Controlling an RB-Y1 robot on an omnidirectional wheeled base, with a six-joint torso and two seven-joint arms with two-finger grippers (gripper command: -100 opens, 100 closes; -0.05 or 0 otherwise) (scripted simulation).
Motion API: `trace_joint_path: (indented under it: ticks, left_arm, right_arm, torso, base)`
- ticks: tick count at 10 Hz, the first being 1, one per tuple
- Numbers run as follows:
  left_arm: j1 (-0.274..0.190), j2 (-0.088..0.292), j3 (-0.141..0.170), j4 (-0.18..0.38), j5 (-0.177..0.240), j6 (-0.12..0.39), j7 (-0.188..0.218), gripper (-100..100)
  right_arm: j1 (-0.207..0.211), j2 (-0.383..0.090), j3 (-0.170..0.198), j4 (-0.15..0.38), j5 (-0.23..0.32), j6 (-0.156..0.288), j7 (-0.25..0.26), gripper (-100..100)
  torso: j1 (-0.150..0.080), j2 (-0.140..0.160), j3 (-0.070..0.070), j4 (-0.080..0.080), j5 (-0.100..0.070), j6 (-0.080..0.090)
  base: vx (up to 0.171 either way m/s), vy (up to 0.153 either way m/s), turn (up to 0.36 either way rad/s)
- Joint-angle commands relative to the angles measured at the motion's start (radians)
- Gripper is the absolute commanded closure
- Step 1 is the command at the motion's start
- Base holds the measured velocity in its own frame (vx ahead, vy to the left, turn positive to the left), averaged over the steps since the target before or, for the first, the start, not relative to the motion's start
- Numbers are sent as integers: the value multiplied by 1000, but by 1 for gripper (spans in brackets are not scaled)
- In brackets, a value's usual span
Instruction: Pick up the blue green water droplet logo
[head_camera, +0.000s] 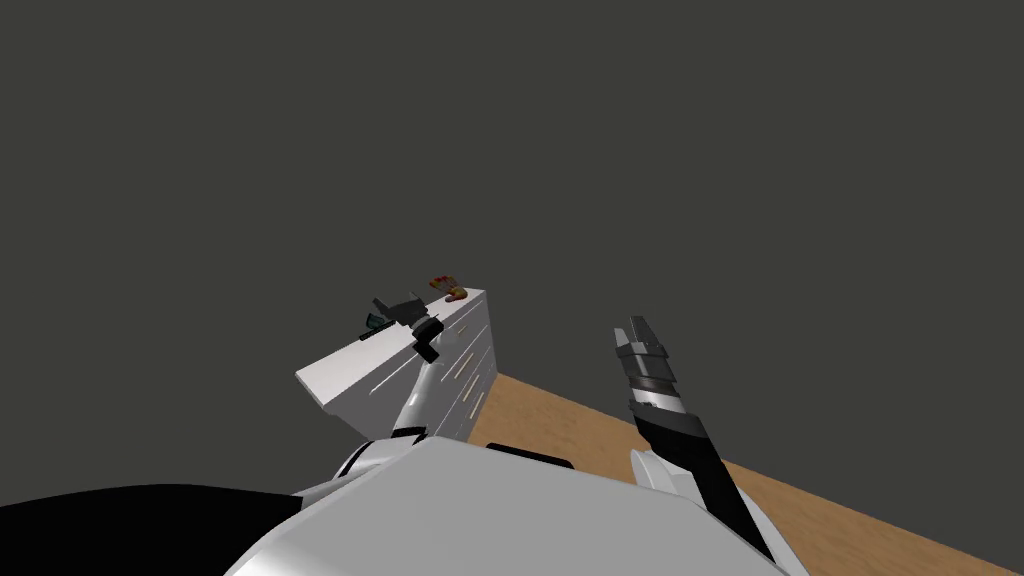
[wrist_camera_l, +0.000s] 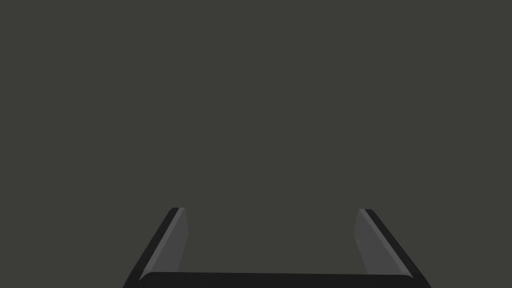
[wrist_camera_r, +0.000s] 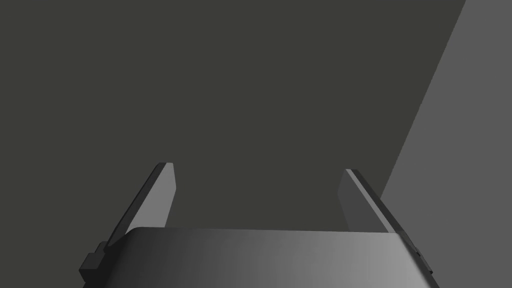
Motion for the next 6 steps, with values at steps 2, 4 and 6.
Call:
trace_joint_path:
  ticks: [2,4,6]
  left_arm:
    - [55,-49,-50,-84,51,-70,-71,-100]
    - [98,-49,-77,-140,106,-128,-125,-100]
    - [98,-49,-77,-205,109,-188,-178,-100]
  right_arm:
    - [0,0,0,0,0,0,0,0]
    - [0,0,0,0,0,0,0,0]
    - [0,0,0,0,0,0,0,0]
  torso:
    - [-2,-1,-1,0,0,0]
    - [15,5,3,1,3,1]
    - [6,2,1,0,1,0]
  base:
    - [-30,62,-123]
    - [-94,208,-422]
    - [-28,18,-71]
